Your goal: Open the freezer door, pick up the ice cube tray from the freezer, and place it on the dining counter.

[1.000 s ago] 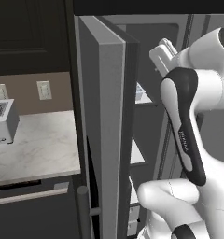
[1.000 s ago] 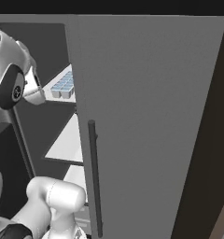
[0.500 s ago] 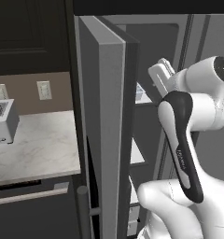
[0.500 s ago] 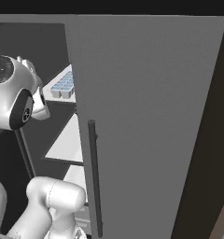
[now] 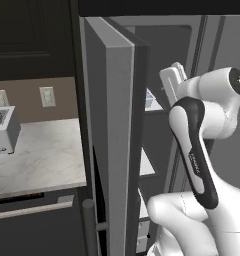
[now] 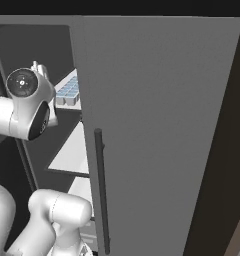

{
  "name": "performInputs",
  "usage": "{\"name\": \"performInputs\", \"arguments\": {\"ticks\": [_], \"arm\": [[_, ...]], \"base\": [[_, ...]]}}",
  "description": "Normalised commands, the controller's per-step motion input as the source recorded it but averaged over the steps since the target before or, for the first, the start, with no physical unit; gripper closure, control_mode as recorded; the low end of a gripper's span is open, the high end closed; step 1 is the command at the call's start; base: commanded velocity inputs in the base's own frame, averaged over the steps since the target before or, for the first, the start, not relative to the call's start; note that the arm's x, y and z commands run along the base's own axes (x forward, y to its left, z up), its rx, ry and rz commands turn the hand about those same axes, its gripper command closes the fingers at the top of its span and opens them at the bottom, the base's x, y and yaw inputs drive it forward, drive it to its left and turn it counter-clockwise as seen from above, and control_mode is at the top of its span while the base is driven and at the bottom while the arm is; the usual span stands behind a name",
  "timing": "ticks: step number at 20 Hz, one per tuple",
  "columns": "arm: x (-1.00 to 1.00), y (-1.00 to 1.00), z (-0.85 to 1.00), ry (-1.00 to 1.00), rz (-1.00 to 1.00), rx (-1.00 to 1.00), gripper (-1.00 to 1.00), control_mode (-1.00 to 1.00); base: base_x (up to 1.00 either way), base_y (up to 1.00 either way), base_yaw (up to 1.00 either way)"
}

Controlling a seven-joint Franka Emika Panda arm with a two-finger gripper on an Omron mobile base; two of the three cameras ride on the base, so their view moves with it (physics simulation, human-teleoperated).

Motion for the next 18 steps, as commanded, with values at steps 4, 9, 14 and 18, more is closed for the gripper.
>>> {"name": "performInputs", "arguments": {"ticks": [4, 9, 14, 18], "arm": [[0.40, 0.00, 0.00, 0.00, 0.00, 0.06, -1.00, -1.00], [0.36, 0.03, 0.00, 0.00, 0.00, 0.00, -1.00, -1.00], [0.29, 0.01, 0.00, 0.01, 0.00, 0.00, -1.00, -1.00], [0.23, 0.03, 0.00, 0.00, 0.00, 0.00, -1.00, -1.00]], "base": [[0.00, 0.00, 0.00], [0.00, 0.00, 0.00], [0.00, 0.00, 0.00], [0.00, 0.00, 0.00]]}}
